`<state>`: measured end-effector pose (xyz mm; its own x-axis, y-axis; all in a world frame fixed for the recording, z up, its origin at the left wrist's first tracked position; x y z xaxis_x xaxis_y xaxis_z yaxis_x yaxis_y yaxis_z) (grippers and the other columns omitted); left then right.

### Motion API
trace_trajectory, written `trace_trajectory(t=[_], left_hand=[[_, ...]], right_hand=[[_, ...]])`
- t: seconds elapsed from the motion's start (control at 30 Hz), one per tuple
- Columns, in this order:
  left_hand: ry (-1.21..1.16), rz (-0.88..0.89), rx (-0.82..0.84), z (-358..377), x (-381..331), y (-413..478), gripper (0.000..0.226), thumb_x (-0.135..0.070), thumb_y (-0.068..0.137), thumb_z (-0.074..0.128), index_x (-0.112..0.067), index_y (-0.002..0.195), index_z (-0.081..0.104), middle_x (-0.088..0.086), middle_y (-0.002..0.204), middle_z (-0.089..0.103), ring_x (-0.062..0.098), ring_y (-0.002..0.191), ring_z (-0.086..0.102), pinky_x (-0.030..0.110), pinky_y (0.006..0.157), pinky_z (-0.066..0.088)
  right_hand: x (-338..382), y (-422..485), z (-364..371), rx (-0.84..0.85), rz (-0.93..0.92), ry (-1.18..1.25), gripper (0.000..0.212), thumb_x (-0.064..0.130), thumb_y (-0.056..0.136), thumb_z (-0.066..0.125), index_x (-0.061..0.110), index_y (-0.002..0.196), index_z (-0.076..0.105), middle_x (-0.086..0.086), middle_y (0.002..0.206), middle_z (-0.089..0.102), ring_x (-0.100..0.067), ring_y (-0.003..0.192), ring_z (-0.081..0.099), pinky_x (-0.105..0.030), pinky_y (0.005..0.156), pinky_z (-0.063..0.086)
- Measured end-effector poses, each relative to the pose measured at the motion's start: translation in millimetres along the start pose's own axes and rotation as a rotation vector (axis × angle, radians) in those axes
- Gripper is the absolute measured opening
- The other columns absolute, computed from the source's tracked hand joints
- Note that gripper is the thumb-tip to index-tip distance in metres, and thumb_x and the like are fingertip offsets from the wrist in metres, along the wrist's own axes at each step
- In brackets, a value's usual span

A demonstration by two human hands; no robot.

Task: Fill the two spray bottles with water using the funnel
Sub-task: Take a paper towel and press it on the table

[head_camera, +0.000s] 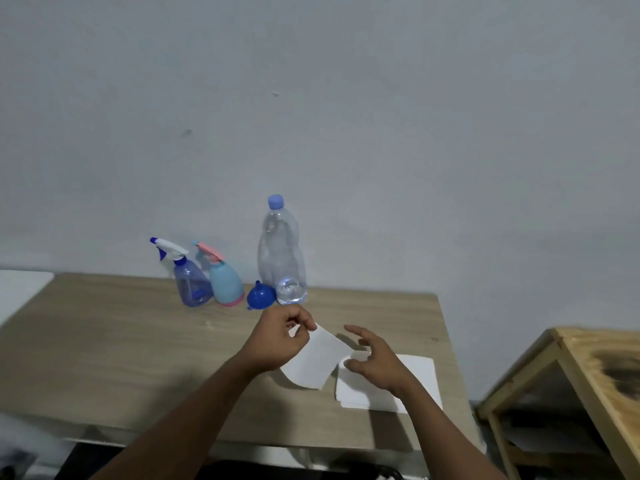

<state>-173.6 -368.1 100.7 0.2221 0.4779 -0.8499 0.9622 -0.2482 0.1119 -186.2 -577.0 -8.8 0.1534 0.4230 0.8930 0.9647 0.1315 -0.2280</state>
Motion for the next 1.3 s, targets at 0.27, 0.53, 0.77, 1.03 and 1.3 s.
trace_trajectory(t=[0.27,0.53,0.77,1.03,1.3], left_hand=[[0.015,-0.044,-0.060,-111.4,54.8,-13.4,0.028,0.002,0.081,0.070,-0.020,0.098,0.072,-0.018,0.093,0.069,-0.009,0.085,0.064,0.003,0.077,0.045],[-0.014,-0.275,-0.089,-189.8,192.8,-48.6,0.021,-0.009,0.079,0.076,-0.030,0.082,0.072,-0.012,0.046,0.044,0.004,0.042,0.036,0.023,0.051,0.036],[-0.186,-0.508,-0.093,-211.4,288.7,-84.0,0.032,0.003,0.082,0.073,-0.021,0.102,0.070,0.005,0.089,0.065,0.020,0.072,0.058,0.024,0.064,0.052],[-0.153,-0.501,-0.149,-240.0,346.1,-62.3,0.044,0.008,0.081,0.070,-0.006,0.122,0.063,0.008,0.086,0.067,0.002,0.054,0.056,0.009,0.054,0.045],[0.408,-0.364,-0.309,-254.1,345.5,-52.2,0.053,-0.032,0.085,0.072,-0.019,0.134,0.055,0.004,0.144,0.048,0.023,0.134,0.036,0.043,0.109,0.030]], right_hand=[[46.9,18.8,98.2,-0.013,0.091,0.323,0.015,0.006,0.087,0.072,0.013,0.074,0.068,0.005,0.061,0.058,-0.011,0.059,0.052,-0.021,0.058,0.042],[67.8,34.3,192.4,-0.366,0.190,0.545,0.018,0.005,0.091,0.068,0.011,0.103,0.055,-0.012,0.085,0.067,-0.027,0.073,0.063,-0.037,0.063,0.054],[74.6,64.2,268.3,-0.314,0.186,0.266,0.024,-0.010,0.089,0.056,0.008,0.081,0.070,0.000,0.083,0.070,-0.016,0.072,0.059,-0.022,0.063,0.046],[114.2,142.5,309.3,-0.160,0.058,0.021,0.039,-0.009,0.086,0.063,0.012,0.118,0.063,0.002,0.119,0.062,-0.015,0.107,0.059,-0.003,0.081,0.045],[137.8,191.0,327.1,-0.380,-0.185,-0.466,0.042,0.020,0.093,0.065,0.014,0.133,0.056,-0.009,0.132,0.059,-0.026,0.122,0.053,-0.042,0.103,0.046]])
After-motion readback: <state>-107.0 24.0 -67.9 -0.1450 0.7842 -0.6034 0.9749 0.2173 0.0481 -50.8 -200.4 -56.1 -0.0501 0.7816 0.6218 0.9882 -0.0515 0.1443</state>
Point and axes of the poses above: each hand's wrist, its own y-axis towards the middle knuckle, its own z-axis out of the palm, x = y × z, the point moved 6 cm from there along y, towards the middle knuckle
